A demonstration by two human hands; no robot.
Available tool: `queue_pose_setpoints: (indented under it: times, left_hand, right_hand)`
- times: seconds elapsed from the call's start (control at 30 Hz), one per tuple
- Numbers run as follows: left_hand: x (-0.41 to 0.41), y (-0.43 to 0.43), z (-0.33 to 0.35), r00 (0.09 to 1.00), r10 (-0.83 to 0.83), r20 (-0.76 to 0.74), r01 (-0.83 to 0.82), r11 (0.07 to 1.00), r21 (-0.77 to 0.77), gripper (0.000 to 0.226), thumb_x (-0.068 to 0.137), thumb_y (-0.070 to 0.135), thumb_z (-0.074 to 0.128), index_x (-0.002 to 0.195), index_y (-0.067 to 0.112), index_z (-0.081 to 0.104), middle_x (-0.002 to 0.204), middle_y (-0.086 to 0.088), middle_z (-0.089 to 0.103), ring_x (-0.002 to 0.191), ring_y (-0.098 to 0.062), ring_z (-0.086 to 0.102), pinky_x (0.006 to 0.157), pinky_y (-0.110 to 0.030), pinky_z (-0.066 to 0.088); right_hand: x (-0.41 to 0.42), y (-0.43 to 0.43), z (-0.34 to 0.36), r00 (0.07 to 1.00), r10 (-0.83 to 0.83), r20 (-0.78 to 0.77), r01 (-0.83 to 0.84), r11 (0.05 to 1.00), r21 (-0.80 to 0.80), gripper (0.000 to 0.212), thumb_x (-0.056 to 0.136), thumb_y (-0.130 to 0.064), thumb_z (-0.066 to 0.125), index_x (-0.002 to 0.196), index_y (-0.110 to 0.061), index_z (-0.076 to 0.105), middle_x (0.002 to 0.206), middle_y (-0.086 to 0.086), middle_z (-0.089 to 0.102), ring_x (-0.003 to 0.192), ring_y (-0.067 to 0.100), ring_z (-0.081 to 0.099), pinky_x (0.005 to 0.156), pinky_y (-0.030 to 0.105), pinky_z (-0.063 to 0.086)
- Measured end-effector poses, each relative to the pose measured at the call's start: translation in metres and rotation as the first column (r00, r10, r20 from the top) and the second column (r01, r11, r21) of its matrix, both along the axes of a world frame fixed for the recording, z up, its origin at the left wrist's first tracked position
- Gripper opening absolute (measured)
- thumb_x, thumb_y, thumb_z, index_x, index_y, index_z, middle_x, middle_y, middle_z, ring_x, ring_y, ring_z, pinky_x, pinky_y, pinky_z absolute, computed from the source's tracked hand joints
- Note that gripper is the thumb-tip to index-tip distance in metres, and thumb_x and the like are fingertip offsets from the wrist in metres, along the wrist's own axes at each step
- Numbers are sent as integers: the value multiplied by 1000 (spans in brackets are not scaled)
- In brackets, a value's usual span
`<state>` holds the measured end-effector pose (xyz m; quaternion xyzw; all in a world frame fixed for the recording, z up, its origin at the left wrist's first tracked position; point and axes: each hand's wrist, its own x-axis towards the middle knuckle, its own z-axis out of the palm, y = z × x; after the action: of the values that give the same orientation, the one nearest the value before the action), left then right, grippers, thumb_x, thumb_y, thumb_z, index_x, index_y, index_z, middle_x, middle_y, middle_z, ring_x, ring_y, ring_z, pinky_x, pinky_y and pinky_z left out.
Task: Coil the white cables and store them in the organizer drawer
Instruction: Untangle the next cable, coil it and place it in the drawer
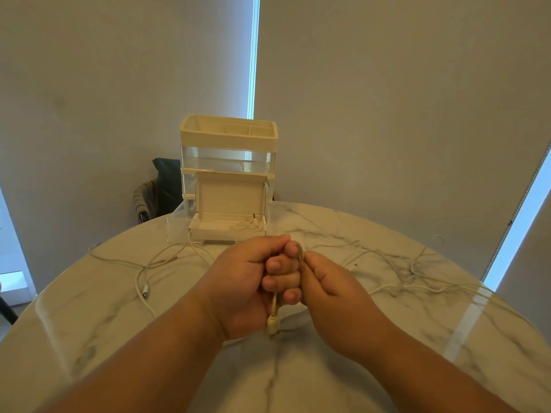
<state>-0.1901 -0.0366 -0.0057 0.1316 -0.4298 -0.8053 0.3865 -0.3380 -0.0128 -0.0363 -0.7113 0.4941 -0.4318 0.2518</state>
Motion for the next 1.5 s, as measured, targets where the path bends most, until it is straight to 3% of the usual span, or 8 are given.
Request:
queue_pose_setpoints:
  times: [0.2,0.4,0.5,0.8,1.07,1.17,1.27,1.5]
  left_hand:
    - [-7,2,-2,995,91,39,-90,996,-24,22,88,25,46,72,11,54,50,5,30,41,-9,27,47,-26,41]
    - [-7,1,-3,990,130,57,-127,991,-46,20,84,26,50,70,11,54,49,6,28,40,-8,24,46,-25,37]
    - [-6,0,-3,988,142,56,-139,989,-57,21,83,26,51,69,12,54,49,6,28,40,-7,24,45,-24,37]
    - [-6,4,-4,983,114,143,-78,968,-238,22,86,22,48,79,2,54,52,-3,43,45,-17,43,55,-31,50]
    - [16,-5,-3,911,122,393,69,896,-439,30,96,26,49,97,3,67,83,-16,70,84,-31,66,96,-56,43]
    - [5,1,-3,933,208,294,-107,939,-326,26,100,22,47,89,4,62,60,-5,54,54,-16,48,73,-48,36]
    - [-6,5,-1,974,192,117,-177,976,-126,26,102,16,37,86,5,55,56,1,39,48,-10,34,55,-29,43]
    - [0,0,3,968,231,-99,-223,971,80,25,96,18,48,87,4,66,64,-5,61,53,-12,60,62,-29,58]
  right_hand:
    - [-5,-3,4,997,-35,-62,33,999,-43,29,97,-35,43,85,-17,62,77,5,65,73,20,61,73,47,51]
    - [-8,3,8,995,-12,95,10,1000,27,26,98,-16,55,76,-20,70,60,-13,60,56,-3,51,57,15,38]
    - [-5,4,12,999,25,21,-25,1000,-1,23,99,-17,55,89,-24,75,73,-12,67,68,-1,58,65,17,43]
    - [-1,7,15,994,87,67,-86,996,-14,38,99,-2,46,70,-19,63,58,-8,62,56,1,55,60,17,45]
    - [-8,-5,15,921,-11,-389,-77,975,-210,38,85,-5,49,63,-36,47,74,-33,57,70,-9,55,65,6,39]
    - [-10,-4,13,969,38,-246,-77,986,-151,48,96,-3,46,69,-40,58,69,-23,64,72,-2,61,68,12,45]
    - [-8,-7,5,992,3,-123,-17,994,-110,28,97,-15,46,84,-28,68,74,-13,66,72,4,61,73,30,51]
    - [-2,0,-1,998,-48,-33,49,999,20,38,102,-43,38,83,-21,62,75,-2,60,69,13,52,71,40,47]
